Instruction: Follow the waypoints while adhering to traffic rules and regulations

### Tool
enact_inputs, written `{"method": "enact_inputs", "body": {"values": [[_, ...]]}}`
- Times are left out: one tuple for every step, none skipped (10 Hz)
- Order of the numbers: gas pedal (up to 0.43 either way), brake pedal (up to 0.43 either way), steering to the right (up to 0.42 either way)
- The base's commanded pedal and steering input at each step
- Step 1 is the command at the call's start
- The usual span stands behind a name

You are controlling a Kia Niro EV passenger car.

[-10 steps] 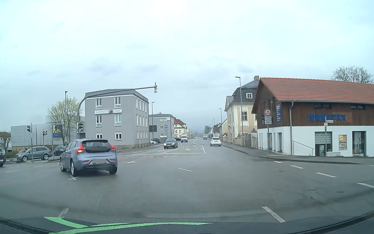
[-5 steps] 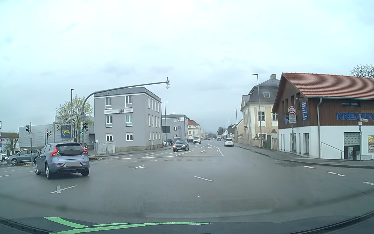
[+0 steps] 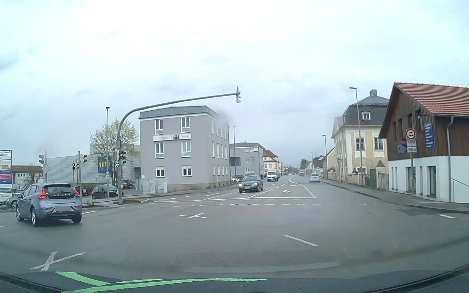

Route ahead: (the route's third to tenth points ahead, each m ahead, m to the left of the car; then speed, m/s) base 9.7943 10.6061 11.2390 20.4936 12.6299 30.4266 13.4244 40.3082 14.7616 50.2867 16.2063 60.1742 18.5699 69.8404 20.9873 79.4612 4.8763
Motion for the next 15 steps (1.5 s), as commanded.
{"method": "enact_inputs", "body": {"values": [[0.067,0.0,-0.195],[0.067,0.0,-0.209],[0.067,0.0,-0.22],[0.067,0.0,-0.233],[0.067,0.0,-0.239],[0.067,0.0,-0.25],[0.067,0.0,-0.261],[0.067,0.0,-0.27],[0.067,0.0,-0.279],[0.067,0.0,-0.287],[0.067,0.0,-0.294],[0.067,0.0,-0.299],[0.067,0.0,-0.304],[0.067,0.0,-0.31],[0.067,0.0,-0.316]]}}
